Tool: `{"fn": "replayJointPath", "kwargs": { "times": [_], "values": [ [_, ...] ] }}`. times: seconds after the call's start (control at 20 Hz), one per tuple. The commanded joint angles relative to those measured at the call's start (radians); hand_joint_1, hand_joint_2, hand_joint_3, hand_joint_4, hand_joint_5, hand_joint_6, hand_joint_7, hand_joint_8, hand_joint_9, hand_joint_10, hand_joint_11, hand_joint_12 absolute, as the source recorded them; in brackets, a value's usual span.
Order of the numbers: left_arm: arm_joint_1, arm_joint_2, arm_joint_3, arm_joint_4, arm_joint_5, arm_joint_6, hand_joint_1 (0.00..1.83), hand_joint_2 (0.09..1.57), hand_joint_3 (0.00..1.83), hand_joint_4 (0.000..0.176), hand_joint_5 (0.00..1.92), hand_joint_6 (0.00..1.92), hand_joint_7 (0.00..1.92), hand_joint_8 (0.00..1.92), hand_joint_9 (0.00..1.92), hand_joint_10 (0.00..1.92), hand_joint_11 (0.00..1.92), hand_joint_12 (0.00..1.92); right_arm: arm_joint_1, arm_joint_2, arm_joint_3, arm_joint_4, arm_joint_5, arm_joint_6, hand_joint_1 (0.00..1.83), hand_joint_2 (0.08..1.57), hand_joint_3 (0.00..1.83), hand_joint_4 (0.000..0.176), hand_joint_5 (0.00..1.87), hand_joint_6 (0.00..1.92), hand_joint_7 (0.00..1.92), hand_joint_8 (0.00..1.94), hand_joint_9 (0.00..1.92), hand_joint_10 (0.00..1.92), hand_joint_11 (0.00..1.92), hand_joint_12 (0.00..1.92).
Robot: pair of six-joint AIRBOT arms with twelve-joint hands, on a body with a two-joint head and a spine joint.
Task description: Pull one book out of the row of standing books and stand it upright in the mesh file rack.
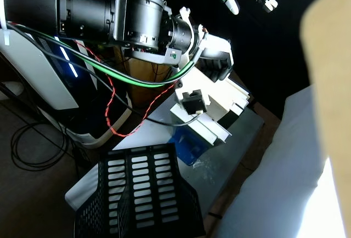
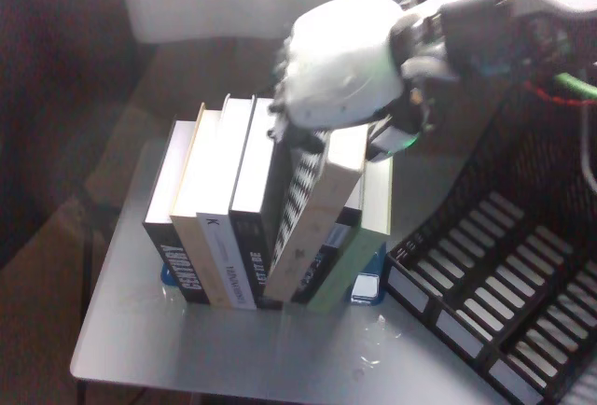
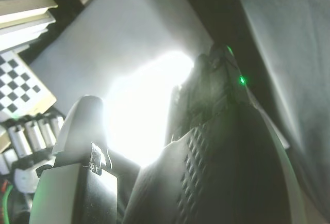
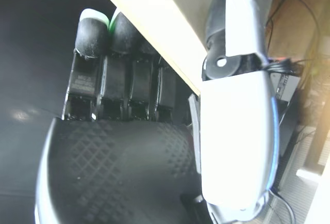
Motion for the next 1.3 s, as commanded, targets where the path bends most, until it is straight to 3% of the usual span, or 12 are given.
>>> {"fn": "replayJointPath", "kwargs": {
  "times": [0.0, 0.1, 0.15, 0.25, 0.35, 0.4, 0.5, 0.55, 0.65, 0.75, 1.0, 1.25],
  "values": [
    [-0.004, 0.0, 0.008, -0.017, -0.101, 0.0, 0.61, 1.4, 0.0, 0.0, 0.11, 0.0, 0.0, 0.0, 0.0, 0.0, 0.0, 0.0, 0.004, 0.019, 0.011, 0.009, -0.037, 0.014, 1.35, 1.2, 0.0, 0.0, 0.77, 1.13, 0.81, 1.27, 0.79, 1.52, 0.63, 1.77],
    [-0.004, -0.008, 0.016, -0.016, -0.099, -0.004, 0.63, 1.4, 0.0, 0.0, 0.11, 0.0, 0.0, 0.0, 0.0, 0.0, 0.0, 0.0, 0.011, 0.019, 0.011, 0.003, -0.036, 0.014, 1.25, 1.22, 0.0, 0.0, 0.79, 1.01, 0.8, 1.54, 0.85, 1.78, 0.84, 1.91],
    [-0.004, -0.008, 0.016, -0.016, -0.1, -0.005, 0.63, 1.4, 0.0, 0.0, 0.11, 0.0, 0.0, 0.0, 0.0, 0.0, 0.0, 0.0, 0.015, 0.019, 0.013, 0.005, -0.038, 0.014, 1.24, 1.2, 0.0, 0.0, 0.82, 0.98, 0.84, 1.5, 0.92, 1.73, 0.92, 1.92],
    [-0.009, -0.008, 0.017, -0.013, -0.099, -0.006, 0.66, 1.4, 0.0, 0.0, 0.11, 0.0, 0.0, 0.0, 0.0, 0.0, 0.0, 0.0, 0.016, 0.019, 0.028, 0.06, -0.028, 0.009, 1.34, 1.22, 0.0, 0.0, 0.77, 1.0, 0.77, 1.41, 0.74, 1.64, 0.72, 1.86],
    [-0.016, -0.005, 0.015, -0.008, -0.103, -0.009, 0.68, 1.4, 0.0, 0.0, 0.12, 0.0, 0.01, 0.0, 0.0, 0.0, 0.0, 0.0, 0.04, 0.019, 0.055, 0.139, -0.016, 0.019, 1.34, 1.23, 0.0, 0.0, 0.76, 1.1, 0.73, 1.44, 0.69, 1.61, 0.46, 1.84],
    [-0.016, -0.005, 0.015, -0.008, -0.102, -0.008, 0.68, 1.4, 0.0, 0.0, 0.12, 0.0, 0.01, 0.0, 0.0, 0.0, 0.0, 0.0, 0.048, 0.019, 0.056, 0.148, -0.016, 0.019, 1.34, 1.23, 0.0, 0.0, 0.76, 1.1, 0.73, 1.44, 0.69, 1.61, 0.46, 1.84],
    [-0.018, -0.006, 0.017, -0.006, -0.098, -0.008, 0.65, 1.4, 0.0, 0.0, 0.1, 0.0, 0.01, 0.0, 0.0, 0.0, 0.0, 0.0, 0.068, 0.028, 0.056, 0.149, -0.015, 0.019, 1.33, 1.23, 0.0, 0.0, 0.79, 1.32, 0.77, 1.27, 0.62, 1.55, 0.23, 1.72],
    [-0.019, -0.006, 0.017, -0.005, -0.097, -0.008, 0.62, 1.41, 0.0, 0.0, 0.08, 0.0, 0.0, 0.0, 0.0, 0.0, 0.0, 0.0, 0.074, 0.031, 0.056, 0.151, -0.015, 0.019, 1.33, 1.23, 0.0, 0.0, 0.78, 1.34, 0.75, 1.26, 0.63, 1.56, 0.24, 1.73],
    [-0.02, -0.007, 0.018, -0.003, -0.097, -0.008, 0.63, 1.41, 0.0, 0.0, 0.08, 0.0, 0.0, 0.0, 0.0, 0.0, 0.0, 0.0, 0.089, 0.036, 0.059, 0.166, -0.011, 0.019, 1.35, 1.2, 0.0, 0.0, 0.73, 1.28, 0.83, 1.17, 0.82, 1.45, 0.57, 1.68],
    [-0.021, -0.008, 0.019, 0.0, -0.096, -0.008, 0.63, 1.41, 0.0, 0.0, 0.09, 0.0, 0.0, 0.0, 0.0, 0.0, 0.0, 0.0, 0.102, 0.049, 0.059, 0.183, -0.008, 0.019, 1.35, 1.2, 0.0, 0.0, 0.68, 1.28, 0.83, 1.2, 0.85, 1.43, 0.69, 1.64],
    [-0.024, -0.007, 0.018, 0.003, -0.096, -0.01, 0.66, 1.39, 0.0, 0.0, 0.11, 0.01, 0.03, 0.01, 0.0, 0.0, 0.0, 0.0, 0.161, 0.086, 0.051, 0.223, 0.004, 0.015, 1.35, 1.19, 0.0, 0.0, 0.77, 1.24, 0.88, 1.18, 0.75, 1.46, 0.24, 1.83],
    [-0.028, -0.008, 0.019, 0.011, -0.097, -0.012, 0.65, 1.4, 0.0, 0.0, 0.09, 0.0, 0.01, 0.0, 0.0, 0.0, 0.0, 0.0, 0.216, 0.131, 0.027, 0.271, -0.016, -0.039, 1.35, 1.19, 0.0, 0.0, 0.77, 1.26, 0.89, 1.16, 0.75, 1.47, 0.26, 1.83]
  ]
}}
